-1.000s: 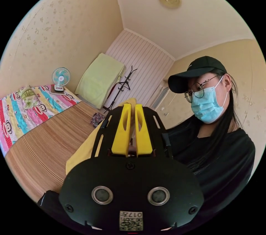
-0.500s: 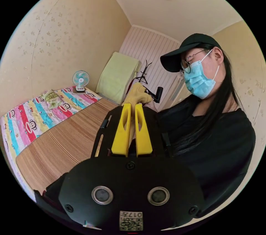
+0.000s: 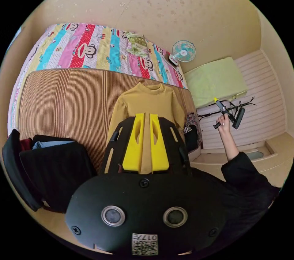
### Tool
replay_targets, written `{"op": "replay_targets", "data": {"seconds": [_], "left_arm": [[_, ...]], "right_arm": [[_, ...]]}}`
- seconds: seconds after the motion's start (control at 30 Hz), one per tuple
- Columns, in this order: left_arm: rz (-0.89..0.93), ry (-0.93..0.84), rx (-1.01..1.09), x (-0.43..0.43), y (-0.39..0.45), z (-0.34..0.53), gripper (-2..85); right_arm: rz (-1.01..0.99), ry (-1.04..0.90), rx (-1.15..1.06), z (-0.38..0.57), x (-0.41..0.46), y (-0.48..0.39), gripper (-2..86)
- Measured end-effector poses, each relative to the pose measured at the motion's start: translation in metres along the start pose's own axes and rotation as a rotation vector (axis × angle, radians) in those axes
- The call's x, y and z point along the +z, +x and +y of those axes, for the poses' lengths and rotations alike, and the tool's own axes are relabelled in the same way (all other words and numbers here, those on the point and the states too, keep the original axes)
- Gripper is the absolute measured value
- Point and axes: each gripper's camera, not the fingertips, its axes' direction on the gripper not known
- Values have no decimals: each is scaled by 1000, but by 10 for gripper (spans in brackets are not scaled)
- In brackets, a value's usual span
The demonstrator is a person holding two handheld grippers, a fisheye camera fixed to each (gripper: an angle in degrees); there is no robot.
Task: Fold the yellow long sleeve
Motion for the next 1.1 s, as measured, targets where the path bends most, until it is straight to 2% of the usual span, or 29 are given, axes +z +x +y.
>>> {"op": "replay_targets", "data": {"seconds": [0.2,0.37,0.43,0.53,0.67,0.73,0.77,0.83,0.93,1.03,1.1], "left_arm": [[24,-270,-287,84,-115,90,43],[-35,-352,-419,80,-168,113,52],[-9,-371,-556,74,-206,120,61],[129,-278,-781,57,-258,131,68],[187,-224,-1055,50,-307,156,81],[285,-216,-1365,62,-329,193,99],[318,-182,-1440,64,-331,203,103],[463,48,-1719,70,-338,241,111],[474,163,-1928,75,-352,269,119],[423,180,-1993,78,-377,279,125],[512,273,-1989,85,-391,281,115]], "right_arm": [[-11,-427,238,158,98,100,8],[-49,-636,228,222,124,117,5],[-52,-714,183,237,137,112,5],[-114,-821,88,251,165,94,4],[-108,-910,-70,259,200,62,4],[-114,-927,-83,262,208,52,4],[-125,-927,-72,264,210,48,4],[-138,-921,-40,269,209,44,4],[-174,-916,96,280,202,51,5],[-232,-841,329,296,181,73,4],[-243,-777,491,313,162,90,3]]}}
